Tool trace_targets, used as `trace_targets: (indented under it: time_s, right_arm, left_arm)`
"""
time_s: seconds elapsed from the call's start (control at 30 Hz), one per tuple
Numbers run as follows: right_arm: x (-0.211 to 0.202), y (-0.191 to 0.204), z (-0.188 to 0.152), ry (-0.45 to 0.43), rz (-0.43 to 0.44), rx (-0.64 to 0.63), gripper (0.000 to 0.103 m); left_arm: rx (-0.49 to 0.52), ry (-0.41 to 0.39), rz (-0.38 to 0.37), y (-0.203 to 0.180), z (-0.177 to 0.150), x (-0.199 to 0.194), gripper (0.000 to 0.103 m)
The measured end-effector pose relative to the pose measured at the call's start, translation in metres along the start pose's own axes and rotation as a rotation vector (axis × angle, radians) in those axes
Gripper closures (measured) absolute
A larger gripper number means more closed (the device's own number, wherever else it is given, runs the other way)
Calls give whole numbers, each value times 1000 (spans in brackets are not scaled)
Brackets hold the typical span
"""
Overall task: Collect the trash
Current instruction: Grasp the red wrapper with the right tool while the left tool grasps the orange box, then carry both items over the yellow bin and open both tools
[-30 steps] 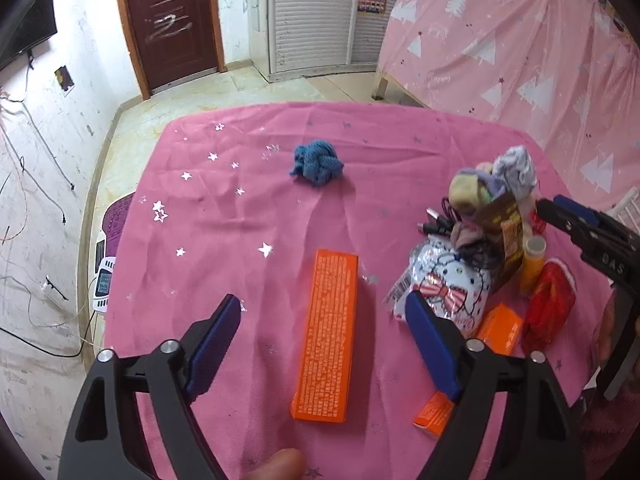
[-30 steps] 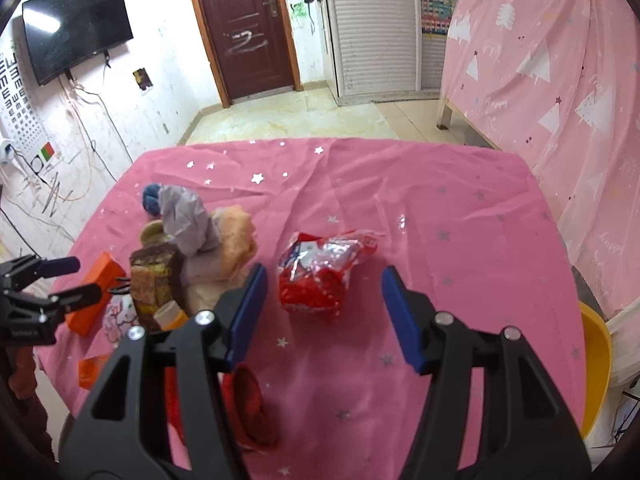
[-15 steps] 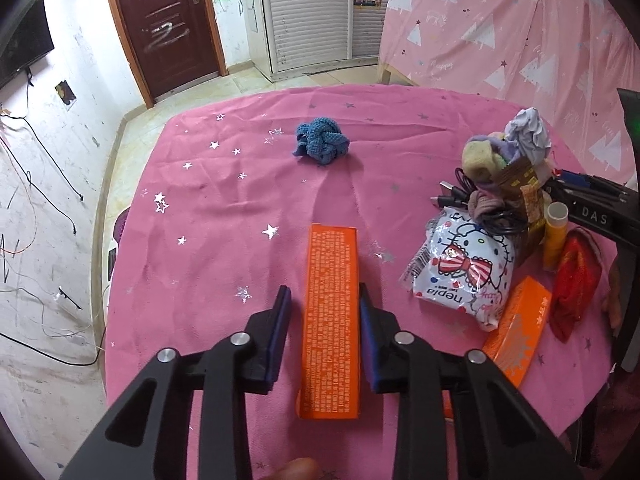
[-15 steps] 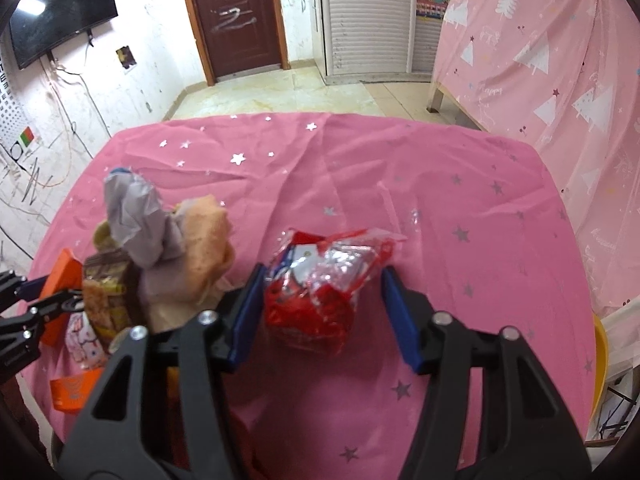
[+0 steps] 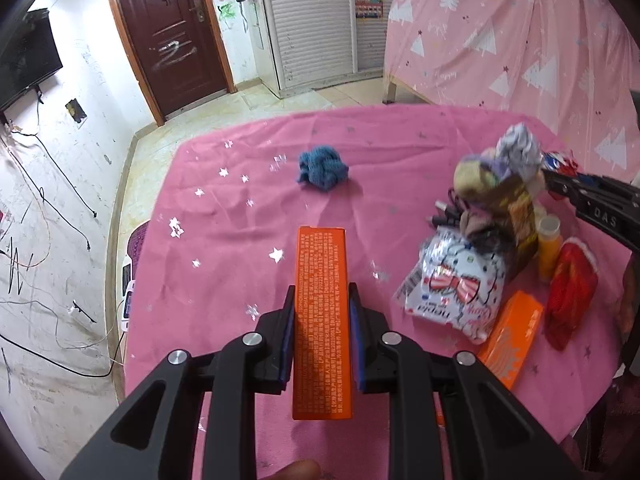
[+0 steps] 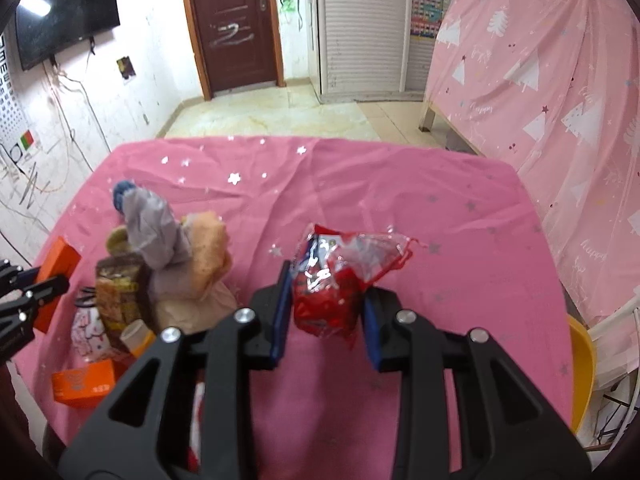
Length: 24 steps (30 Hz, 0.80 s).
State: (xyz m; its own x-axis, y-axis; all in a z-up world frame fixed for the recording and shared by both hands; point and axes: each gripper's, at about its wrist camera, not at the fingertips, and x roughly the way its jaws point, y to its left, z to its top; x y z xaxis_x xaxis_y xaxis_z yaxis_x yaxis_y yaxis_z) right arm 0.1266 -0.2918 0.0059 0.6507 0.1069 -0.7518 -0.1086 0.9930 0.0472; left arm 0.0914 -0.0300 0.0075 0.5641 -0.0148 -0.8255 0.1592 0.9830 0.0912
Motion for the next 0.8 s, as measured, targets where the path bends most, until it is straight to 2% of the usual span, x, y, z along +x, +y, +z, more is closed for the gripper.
trace_targets:
  time_s: [0.23,0.4,0.8]
  right_arm:
    - [-17,-28,2,-41,-4,37,74]
    - [-27,-52,-3,-65,-13,76,74]
    - [-53,-118,-22,-117,-62,181,74]
  left_arm:
    - [2,-55,5,-10,20,-24,86]
    - [24,-87,-10,-31,36,-38,86]
    - [144,-130,-109,-124,66,-57,86]
